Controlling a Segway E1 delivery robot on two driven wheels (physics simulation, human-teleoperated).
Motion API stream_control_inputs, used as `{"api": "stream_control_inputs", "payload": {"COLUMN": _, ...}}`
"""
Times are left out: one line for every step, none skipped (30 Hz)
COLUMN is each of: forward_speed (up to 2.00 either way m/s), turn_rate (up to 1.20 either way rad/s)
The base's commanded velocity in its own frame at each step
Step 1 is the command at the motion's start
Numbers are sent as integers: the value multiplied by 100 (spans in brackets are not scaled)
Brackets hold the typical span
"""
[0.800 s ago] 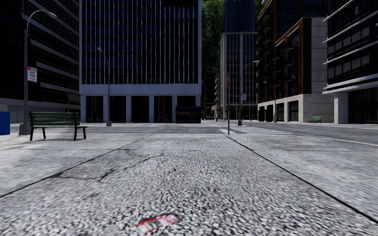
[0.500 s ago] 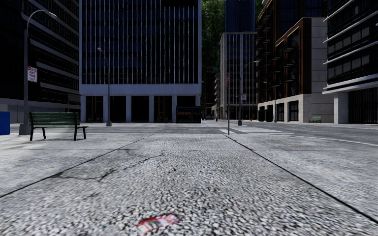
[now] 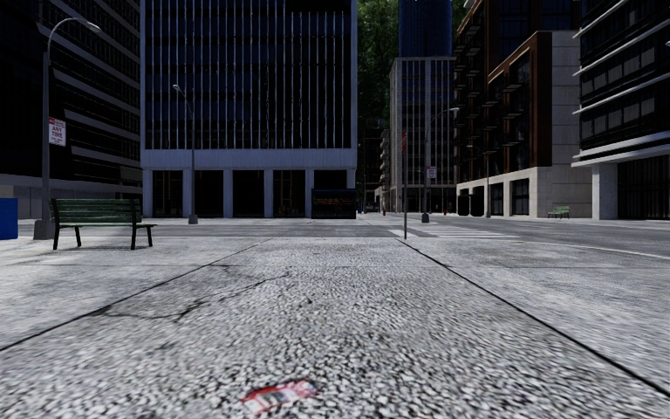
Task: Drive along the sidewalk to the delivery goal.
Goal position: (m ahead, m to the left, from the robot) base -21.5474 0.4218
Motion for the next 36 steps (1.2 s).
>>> {"api": "stream_control_inputs", "payload": {"forward_speed": 0, "turn_rate": 0}}
{"api": "stream_control_inputs", "payload": {"forward_speed": 0, "turn_rate": 0}}
{"api": "stream_control_inputs", "payload": {"forward_speed": 0, "turn_rate": 0}}
{"api": "stream_control_inputs", "payload": {"forward_speed": 0, "turn_rate": 0}}
{"api": "stream_control_inputs", "payload": {"forward_speed": 0, "turn_rate": 0}}
{"api": "stream_control_inputs", "payload": {"forward_speed": 0, "turn_rate": 0}}
{"api": "stream_control_inputs", "payload": {"forward_speed": 30, "turn_rate": 0}}
{"api": "stream_control_inputs", "payload": {"forward_speed": 61, "turn_rate": 0}}
{"api": "stream_control_inputs", "payload": {"forward_speed": 71, "turn_rate": 0}}
{"api": "stream_control_inputs", "payload": {"forward_speed": 71, "turn_rate": 0}}
{"api": "stream_control_inputs", "payload": {"forward_speed": 73, "turn_rate": 0}}
{"api": "stream_control_inputs", "payload": {"forward_speed": 74, "turn_rate": 0}}
{"api": "stream_control_inputs", "payload": {"forward_speed": 74, "turn_rate": 0}}
{"api": "stream_control_inputs", "payload": {"forward_speed": 74, "turn_rate": 8}}
{"api": "stream_control_inputs", "payload": {"forward_speed": 74, "turn_rate": 8}}
{"api": "stream_control_inputs", "payload": {"forward_speed": 74, "turn_rate": 24}}
{"api": "stream_control_inputs", "payload": {"forward_speed": 74, "turn_rate": 31}}
{"api": "stream_control_inputs", "payload": {"forward_speed": 74, "turn_rate": 33}}
{"api": "stream_control_inputs", "payload": {"forward_speed": 74, "turn_rate": 33}}
{"api": "stream_control_inputs", "payload": {"forward_speed": 75, "turn_rate": 33}}
{"api": "stream_control_inputs", "payload": {"forward_speed": 77, "turn_rate": 33}}
{"api": "stream_control_inputs", "payload": {"forward_speed": 79, "turn_rate": 33}}
{"api": "stream_control_inputs", "payload": {"forward_speed": 79, "turn_rate": 33}}
{"api": "stream_control_inputs", "payload": {"forward_speed": 79, "turn_rate": 33}}
{"api": "stream_control_inputs", "payload": {"forward_speed": 79, "turn_rate": 33}}
{"api": "stream_control_inputs", "payload": {"forward_speed": 79, "turn_rate": 33}}
{"api": "stream_control_inputs", "payload": {"forward_speed": 80, "turn_rate": 33}}
{"api": "stream_control_inputs", "payload": {"forward_speed": 80, "turn_rate": 33}}
{"api": "stream_control_inputs", "payload": {"forward_speed": 80, "turn_rate": 33}}
{"api": "stream_control_inputs", "payload": {"forward_speed": 80, "turn_rate": 33}}
{"api": "stream_control_inputs", "payload": {"forward_speed": 80, "turn_rate": 33}}
{"api": "stream_control_inputs", "payload": {"forward_speed": 80, "turn_rate": 33}}
{"api": "stream_control_inputs", "payload": {"forward_speed": 80, "turn_rate": 33}}
{"api": "stream_control_inputs", "payload": {"forward_speed": 80, "turn_rate": 33}}
{"api": "stream_control_inputs", "payload": {"forward_speed": 80, "turn_rate": 33}}
{"api": "stream_control_inputs", "payload": {"forward_speed": 80, "turn_rate": 33}}
